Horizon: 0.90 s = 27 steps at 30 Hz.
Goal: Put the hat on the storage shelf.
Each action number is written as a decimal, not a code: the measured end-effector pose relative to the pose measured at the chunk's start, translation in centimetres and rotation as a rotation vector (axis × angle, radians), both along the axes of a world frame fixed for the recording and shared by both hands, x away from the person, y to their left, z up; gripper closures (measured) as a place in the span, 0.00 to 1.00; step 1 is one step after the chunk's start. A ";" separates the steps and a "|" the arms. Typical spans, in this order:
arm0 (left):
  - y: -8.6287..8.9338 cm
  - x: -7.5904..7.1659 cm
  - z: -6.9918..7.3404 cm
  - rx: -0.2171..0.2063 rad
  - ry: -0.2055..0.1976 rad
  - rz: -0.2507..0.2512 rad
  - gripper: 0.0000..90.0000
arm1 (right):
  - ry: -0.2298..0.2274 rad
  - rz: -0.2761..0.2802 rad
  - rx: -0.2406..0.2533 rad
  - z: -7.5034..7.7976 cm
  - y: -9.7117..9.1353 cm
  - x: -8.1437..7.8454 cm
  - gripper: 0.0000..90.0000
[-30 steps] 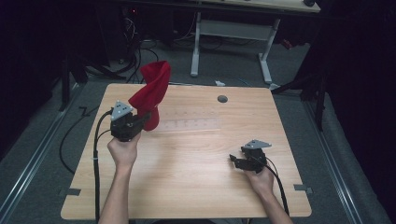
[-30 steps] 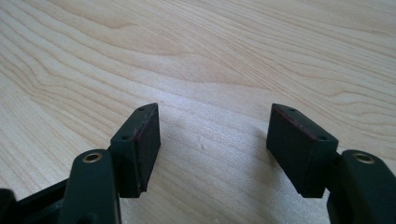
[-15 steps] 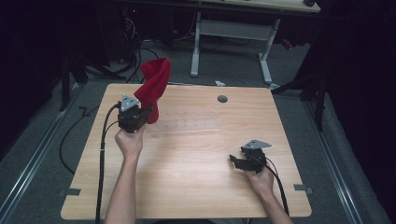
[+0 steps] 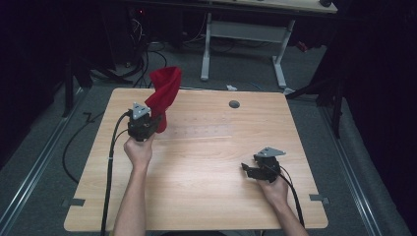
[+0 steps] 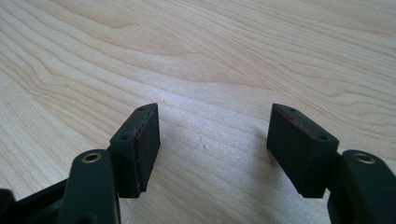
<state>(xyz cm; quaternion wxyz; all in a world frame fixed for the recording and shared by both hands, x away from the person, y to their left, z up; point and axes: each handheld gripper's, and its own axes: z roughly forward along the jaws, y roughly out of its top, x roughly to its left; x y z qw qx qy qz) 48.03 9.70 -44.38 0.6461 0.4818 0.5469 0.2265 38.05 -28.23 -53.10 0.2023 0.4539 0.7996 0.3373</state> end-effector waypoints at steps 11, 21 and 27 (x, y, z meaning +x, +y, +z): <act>0.6 -0.4 -1.7 -0.011 0.044 -0.015 0.94 | 0.000 0.002 0.000 0.0 0.0 0.0 0.39; 0.5 -1.2 -2.4 0.025 0.068 -0.041 0.93 | 0.001 0.004 -0.001 0.0 0.1 0.0 0.39; 0.7 -1.4 -2.5 0.021 0.082 -0.040 0.89 | -0.001 0.005 -0.002 0.0 0.1 0.0 0.39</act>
